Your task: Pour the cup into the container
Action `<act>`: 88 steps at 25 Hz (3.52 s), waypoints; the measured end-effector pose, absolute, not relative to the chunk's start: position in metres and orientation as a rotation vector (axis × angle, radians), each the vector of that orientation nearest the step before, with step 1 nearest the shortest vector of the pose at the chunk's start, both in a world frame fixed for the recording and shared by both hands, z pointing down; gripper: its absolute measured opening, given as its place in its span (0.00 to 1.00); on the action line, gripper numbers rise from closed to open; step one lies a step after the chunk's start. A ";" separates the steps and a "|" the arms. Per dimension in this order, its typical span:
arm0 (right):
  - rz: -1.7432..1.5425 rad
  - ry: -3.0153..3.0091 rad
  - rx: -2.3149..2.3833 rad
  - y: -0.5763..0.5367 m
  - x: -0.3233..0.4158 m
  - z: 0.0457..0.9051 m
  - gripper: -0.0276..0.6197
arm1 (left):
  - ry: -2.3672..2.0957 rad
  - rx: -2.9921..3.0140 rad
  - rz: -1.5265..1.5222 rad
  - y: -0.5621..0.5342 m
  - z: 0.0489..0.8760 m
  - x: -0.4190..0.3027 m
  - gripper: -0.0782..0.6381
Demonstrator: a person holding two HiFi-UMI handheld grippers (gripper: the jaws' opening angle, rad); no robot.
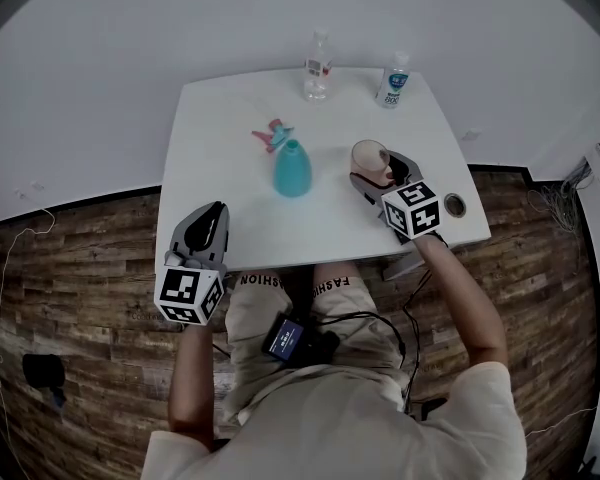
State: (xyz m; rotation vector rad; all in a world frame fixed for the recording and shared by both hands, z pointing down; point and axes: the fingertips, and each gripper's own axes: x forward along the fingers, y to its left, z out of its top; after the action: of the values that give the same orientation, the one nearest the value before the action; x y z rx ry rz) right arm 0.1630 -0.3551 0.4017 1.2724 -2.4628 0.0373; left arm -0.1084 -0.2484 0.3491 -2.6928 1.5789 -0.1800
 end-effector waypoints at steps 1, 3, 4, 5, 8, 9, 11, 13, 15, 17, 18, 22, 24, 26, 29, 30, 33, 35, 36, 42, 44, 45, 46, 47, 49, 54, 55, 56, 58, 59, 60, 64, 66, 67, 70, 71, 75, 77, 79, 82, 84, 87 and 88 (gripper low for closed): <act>0.038 -2.465 1.274 -0.355 0.163 0.401 0.59 | 1.580 -2.693 -0.180 -0.248 0.349 -0.109 0.15; 0.039 -2.468 1.277 -0.356 0.161 0.400 0.59 | 1.583 -2.694 -0.181 -0.248 0.350 -0.110 0.15; 0.039 -2.471 1.277 -0.356 0.161 0.399 0.59 | 1.586 -2.694 -0.182 -0.247 0.351 -0.111 0.15; 0.040 -2.473 1.277 -0.357 0.160 0.399 0.59 | 1.588 -2.694 -0.183 -0.248 0.351 -0.111 0.15; 0.039 -2.476 1.275 -0.361 0.158 0.398 0.59 | 1.593 -2.693 -0.184 -0.249 0.352 -0.112 0.15; 0.038 -2.476 1.274 -0.362 0.158 0.397 0.59 | 1.594 -2.693 -0.183 -0.249 0.352 -0.112 0.15; 0.040 -2.476 1.272 -0.362 0.157 0.398 0.59 | 1.596 -2.693 -0.183 -0.248 0.352 -0.112 0.15; 0.043 -2.476 1.271 -0.362 0.156 0.399 0.59 | 1.596 -2.693 -0.183 -0.248 0.352 -0.113 0.15; 0.046 -2.475 1.271 -0.363 0.156 0.400 0.59 | 1.595 -2.694 -0.184 -0.247 0.353 -0.113 0.15; 0.047 -2.472 1.273 -0.363 0.157 0.402 0.59 | 1.595 -2.695 -0.185 -0.247 0.354 -0.112 0.15; 0.048 -2.470 1.274 -0.363 0.158 0.402 0.59 | 1.595 -2.695 -0.186 -0.247 0.354 -0.112 0.15; 0.057 -2.468 1.278 -0.364 0.159 0.404 0.59 | 1.596 -2.695 -0.189 -0.246 0.354 -0.113 0.15; 0.062 -2.467 1.279 -0.364 0.160 0.406 0.59 | 1.596 -2.695 -0.191 -0.246 0.355 -0.113 0.15; 0.067 -2.469 1.281 -0.364 0.160 0.406 0.59 | 1.595 -2.696 -0.194 -0.246 0.355 -0.112 0.15; 0.077 -2.474 1.278 -0.365 0.161 0.406 0.59 | 1.595 -2.699 -0.197 -0.246 0.356 -0.112 0.15; 0.080 -2.477 1.275 -0.365 0.161 0.406 0.59 | 1.594 -2.699 -0.198 -0.246 0.357 -0.112 0.15; 0.081 -2.486 1.267 -0.366 0.161 0.406 0.59 | 1.593 -2.700 -0.201 -0.246 0.357 -0.111 0.15; 0.081 -2.490 1.261 -0.366 0.161 0.406 0.59 | 1.593 -2.700 -0.203 -0.246 0.358 -0.111 0.15; 0.083 -2.492 1.258 -0.366 0.161 0.406 0.59 | 1.593 -2.701 -0.204 -0.247 0.358 -0.111 0.15; 0.092 -2.504 1.241 -0.367 0.161 0.407 0.60 | 1.590 -2.705 -0.207 -0.248 0.359 -0.110 0.15; 0.080 -2.512 1.234 -0.367 0.161 0.407 0.60 | 1.587 -2.707 -0.206 -0.247 0.359 -0.109 0.15; 0.071 -2.517 1.231 -0.367 0.161 0.407 0.60 | 1.586 -2.707 -0.205 -0.247 0.359 -0.109 0.15; 0.059 -2.521 1.228 -0.366 0.161 0.407 0.60 | 1.585 -2.707 -0.204 -0.246 0.359 -0.109 0.15; 0.043 -2.524 1.226 -0.366 0.161 0.406 0.60 | 1.585 -2.706 -0.203 -0.246 0.359 -0.109 0.15; 0.005 -2.527 1.225 -0.365 0.160 0.403 0.61 | 1.588 -2.704 -0.199 -0.245 0.358 -0.110 0.15; -0.007 -2.573 1.249 -0.356 0.165 0.393 0.65 | 1.599 -2.703 -0.198 -0.243 0.361 -0.114 0.15; -0.004 -2.584 1.251 -0.352 0.166 0.391 0.65 | 1.602 -2.706 -0.198 -0.242 0.362 -0.115 0.15; -0.005 -2.595 1.253 -0.349 0.168 0.387 0.65 | 1.604 -2.708 -0.196 -0.242 0.362 -0.115 0.15; -0.010 -2.623 1.255 -0.344 0.170 0.378 0.65 | 1.601 -2.707 -0.189 -0.244 0.360 -0.114 0.15; -0.012 -2.639 1.255 -0.342 0.170 0.373 0.65 | 1.597 -2.705 -0.186 -0.245 0.359 -0.114 0.15; -0.013 -2.652 1.251 -0.338 0.169 0.369 0.65 | 1.593 -2.704 -0.185 -0.245 0.359 -0.113 0.15; -0.013 -2.688 1.240 -0.321 0.166 0.356 0.65 | 1.585 -2.714 -0.177 -0.242 0.357 -0.109 0.15; -0.003 -2.723 1.243 -0.313 0.165 0.347 0.65 | 1.578 -2.712 -0.170 -0.242 0.354 -0.106 0.15; 0.002 -2.736 1.243 -0.308 0.164 0.345 0.65 | 1.576 -2.712 -0.169 -0.240 0.353 -0.105 0.15; -0.015 -2.750 1.246 -0.298 0.164 0.338 0.64 | 1.573 -2.709 -0.158 -0.240 0.349 -0.104 0.15; -0.030 -2.748 1.251 -0.296 0.165 0.336 0.64 | 1.571 -2.705 -0.152 -0.241 0.347 -0.104 0.15; -0.067 -2.743 1.310 -0.290 0.173 0.334 0.55 | 1.574 -2.693 -0.137 -0.240 0.345 -0.105 0.15; -0.065 -2.743 1.335 -0.285 0.175 0.334 0.52 | 1.578 -2.692 -0.140 -0.236 0.346 -0.105 0.15; -0.066 -2.747 1.349 -0.280 0.176 0.334 0.51 | 1.579 -2.692 -0.143 -0.233 0.347 -0.105 0.15; -0.086 -2.750 1.357 -0.273 0.174 0.332 0.51 | 1.579 -2.692 -0.143 -0.229 0.348 -0.104 0.15; -0.109 -2.747 1.360 -0.268 0.171 0.331 0.50 | 1.576 -2.692 -0.142 -0.226 0.348 -0.103 0.15; -0.118 -2.747 1.359 -0.258 0.167 0.334 0.50 | 1.574 -2.691 -0.145 -0.219 0.348 -0.103 0.14; -0.118 -2.746 1.359 -0.255 0.166 0.335 0.50 | 1.574 -2.690 -0.145 -0.217 0.348 -0.104 0.13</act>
State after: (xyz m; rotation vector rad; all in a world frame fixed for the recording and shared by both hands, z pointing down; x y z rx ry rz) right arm 0.1657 -0.2555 0.3345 1.3593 -2.7460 -0.1176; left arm -0.1037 -0.2171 0.3484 -2.6898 1.5743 -0.1455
